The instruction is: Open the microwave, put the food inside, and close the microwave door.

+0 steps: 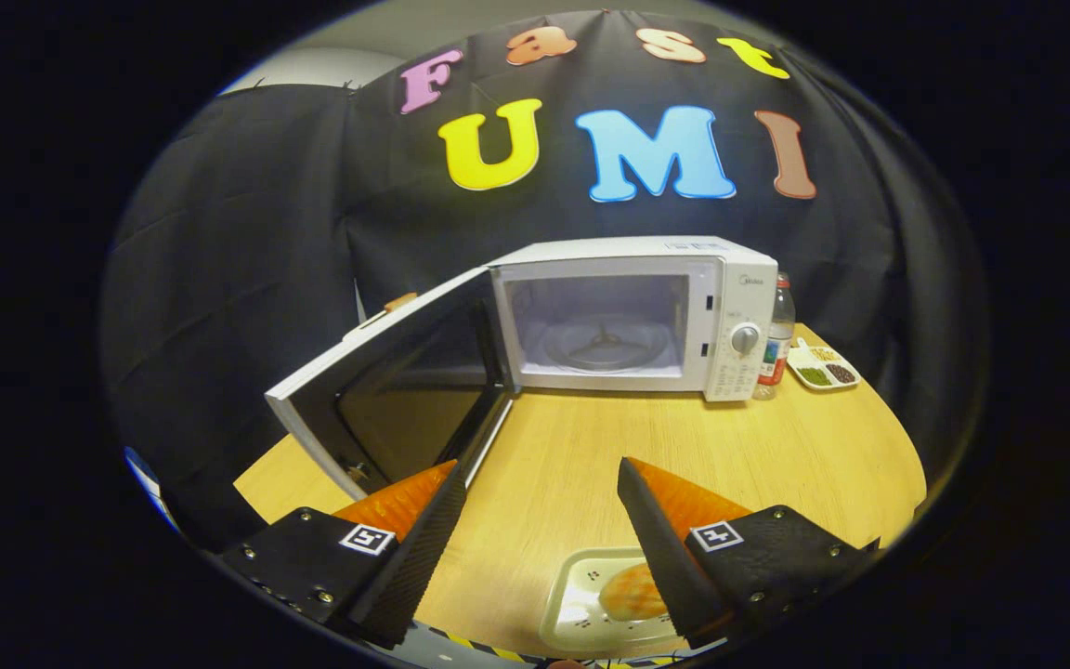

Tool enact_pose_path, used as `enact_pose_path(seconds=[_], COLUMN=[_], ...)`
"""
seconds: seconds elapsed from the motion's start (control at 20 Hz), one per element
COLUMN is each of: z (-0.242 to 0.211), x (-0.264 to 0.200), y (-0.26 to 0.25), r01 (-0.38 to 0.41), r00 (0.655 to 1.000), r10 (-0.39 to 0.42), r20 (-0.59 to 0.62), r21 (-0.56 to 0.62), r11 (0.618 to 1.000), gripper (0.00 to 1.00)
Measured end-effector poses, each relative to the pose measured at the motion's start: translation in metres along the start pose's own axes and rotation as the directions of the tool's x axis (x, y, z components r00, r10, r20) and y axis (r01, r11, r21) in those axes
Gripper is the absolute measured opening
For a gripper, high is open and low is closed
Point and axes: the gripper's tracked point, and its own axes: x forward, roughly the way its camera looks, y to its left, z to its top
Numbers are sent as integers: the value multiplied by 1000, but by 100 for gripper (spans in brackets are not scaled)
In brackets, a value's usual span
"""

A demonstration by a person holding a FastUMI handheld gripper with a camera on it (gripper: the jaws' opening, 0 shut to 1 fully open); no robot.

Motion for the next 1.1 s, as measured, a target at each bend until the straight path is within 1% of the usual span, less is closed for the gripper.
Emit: enact_pose_path(seconds=[0.15,0.3,0.5,0.7,0.9,1.1], z=[-17,-41,-70,-100,-123,-142], x=[11,18,22,22,19,15], y=[-24,-42,-61,-72,-85,-84], r01=[47,77,116,135,173,163], r00=[996,983,953,914,879,857], r10=[-46,-80,-118,-136,-174,-160], r20=[-74,-163,-278,-383,-444,-490], r21=[14,-25,-24,-28,-43,-37], r11=[999,997,993,990,984,986], gripper=[100,100,100,100,100,100])
